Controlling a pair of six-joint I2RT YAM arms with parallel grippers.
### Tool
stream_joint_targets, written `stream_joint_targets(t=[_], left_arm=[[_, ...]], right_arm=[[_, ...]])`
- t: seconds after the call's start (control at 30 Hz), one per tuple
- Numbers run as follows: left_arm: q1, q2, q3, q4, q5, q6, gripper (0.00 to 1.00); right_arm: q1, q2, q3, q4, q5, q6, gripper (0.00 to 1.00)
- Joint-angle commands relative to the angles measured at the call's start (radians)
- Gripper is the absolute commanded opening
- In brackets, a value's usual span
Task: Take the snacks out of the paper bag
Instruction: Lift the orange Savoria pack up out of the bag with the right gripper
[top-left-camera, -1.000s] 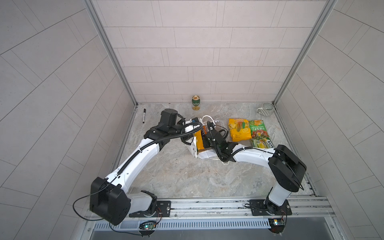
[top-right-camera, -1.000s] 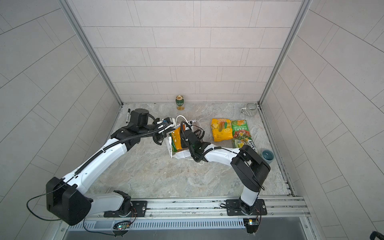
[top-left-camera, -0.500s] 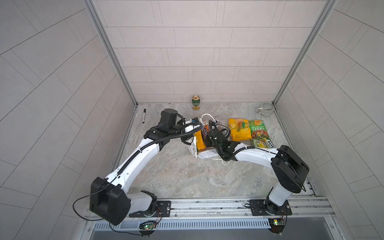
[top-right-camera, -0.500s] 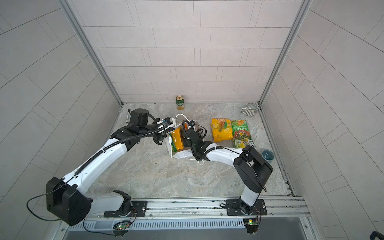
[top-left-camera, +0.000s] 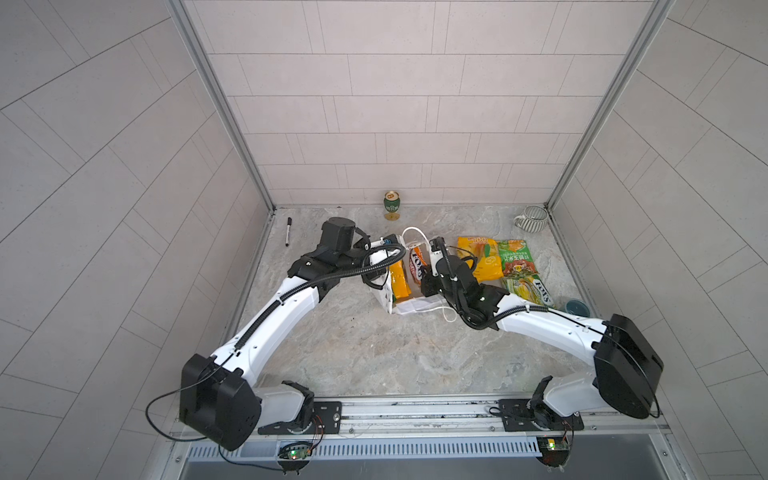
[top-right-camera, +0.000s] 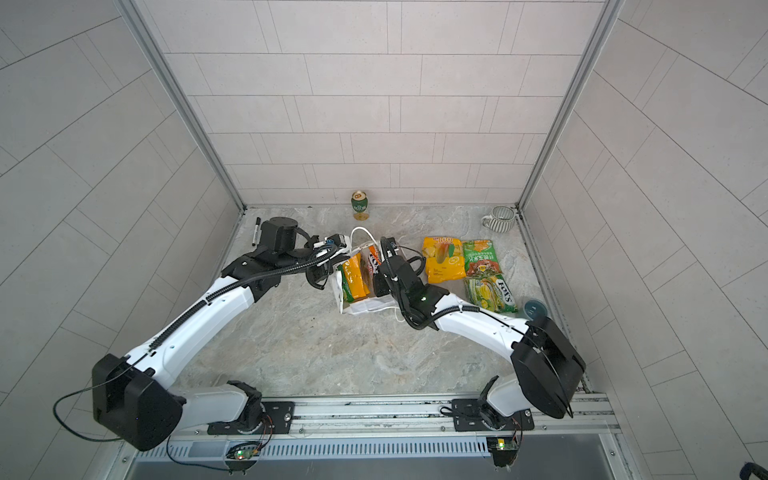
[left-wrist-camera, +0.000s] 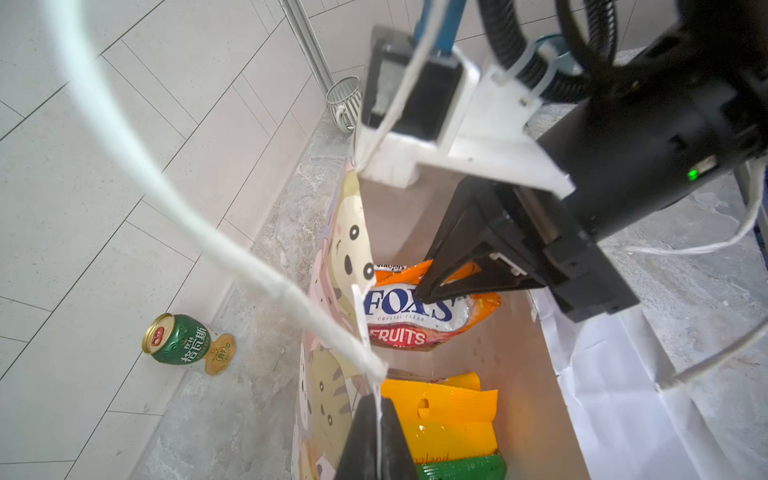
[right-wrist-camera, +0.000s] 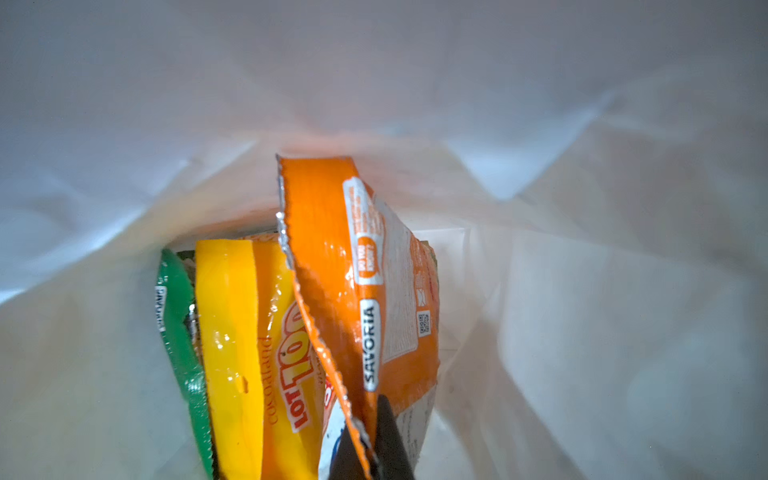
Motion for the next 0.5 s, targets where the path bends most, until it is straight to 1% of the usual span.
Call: stream_joint_targets(t=[0.0,0.17,0.37,0.47], left_arm=[[-0.007,-0.014,0.000,0.007,0.012,0.018,0.00],[-0.007,-0.010,0.000,0.011,0.000,0.015,0.00],[-0.007,-0.004,0.001,0.013,-0.006,0.012,0.00],[-0.007,0.002,0.006,0.009,-0.011,0.008,0.00]], right_arm=[[-0.004,-0.080,-0.021,0.020,-0.044,-0.051,0.00],[-0.004,-0.157,-0.038,0.010,-0.113,-0.092,0.00],[-0.005,-0.246,-0.066,0.021,-0.216,-0.168,0.00],[-0.006,-0.287,-0.074,0.009,-0.241,-0.200,0.00]])
